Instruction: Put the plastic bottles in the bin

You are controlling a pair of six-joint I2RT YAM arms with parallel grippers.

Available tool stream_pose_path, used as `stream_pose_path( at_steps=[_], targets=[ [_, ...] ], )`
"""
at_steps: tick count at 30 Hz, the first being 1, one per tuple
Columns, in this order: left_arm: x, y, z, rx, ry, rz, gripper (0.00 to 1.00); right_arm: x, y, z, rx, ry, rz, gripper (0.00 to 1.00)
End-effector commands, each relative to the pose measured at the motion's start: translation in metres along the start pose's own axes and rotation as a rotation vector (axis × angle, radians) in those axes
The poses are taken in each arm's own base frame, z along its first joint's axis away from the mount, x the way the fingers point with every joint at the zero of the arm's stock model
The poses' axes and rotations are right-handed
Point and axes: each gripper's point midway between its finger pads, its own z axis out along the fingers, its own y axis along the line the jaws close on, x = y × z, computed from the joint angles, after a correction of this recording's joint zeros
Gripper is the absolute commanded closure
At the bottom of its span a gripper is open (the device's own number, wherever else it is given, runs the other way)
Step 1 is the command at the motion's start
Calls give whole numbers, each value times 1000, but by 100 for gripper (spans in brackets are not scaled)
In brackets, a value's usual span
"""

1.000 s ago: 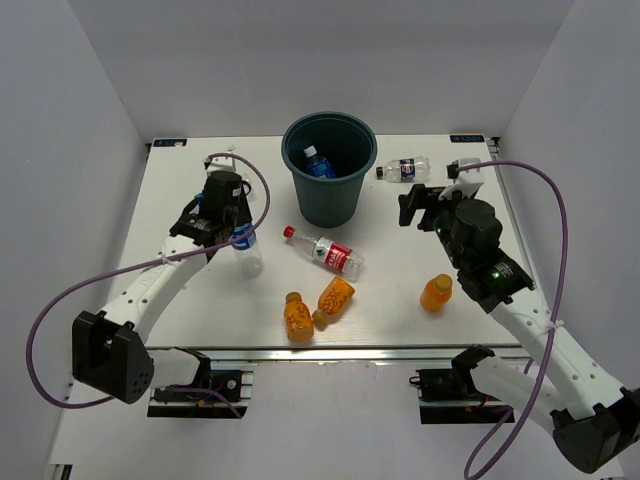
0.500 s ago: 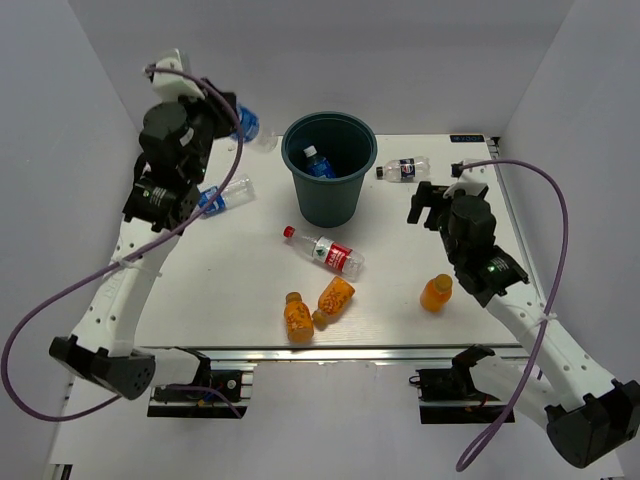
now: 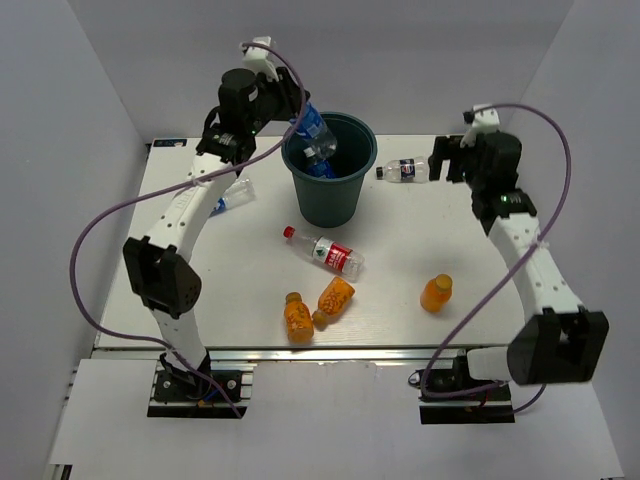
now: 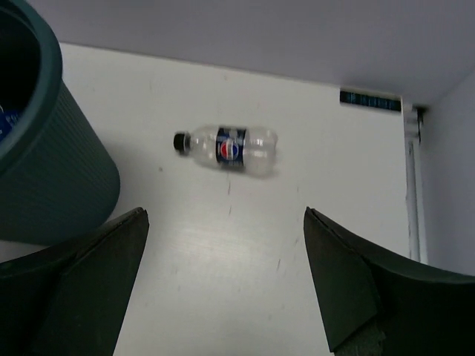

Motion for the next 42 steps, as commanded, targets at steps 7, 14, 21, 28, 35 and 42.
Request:
stream_pose_path(
  at_steps=[7,14,21,28,35,42],
  targets=[
    [-18,-27,-3,114,19,48,2,-44,22,79,-409,-43,-482,11],
    [-39,-33,-5,122,2,94,2,-12,7,155,-611,120,-638,11],
    [-46,2,-37,-87,-40,137,2,55,-11,186,-620,212,-788,10],
    [7,69,-101,-375,-36,112,2,94,-14,222,-638,267,-854,10],
    [65,142,-155,-588,27,-39,2,125,-5,261,-586,268,-951,10],
    [106,186,-168,-710,151,-99,2,146,12,293,-540,241,-974,10]
  ],
)
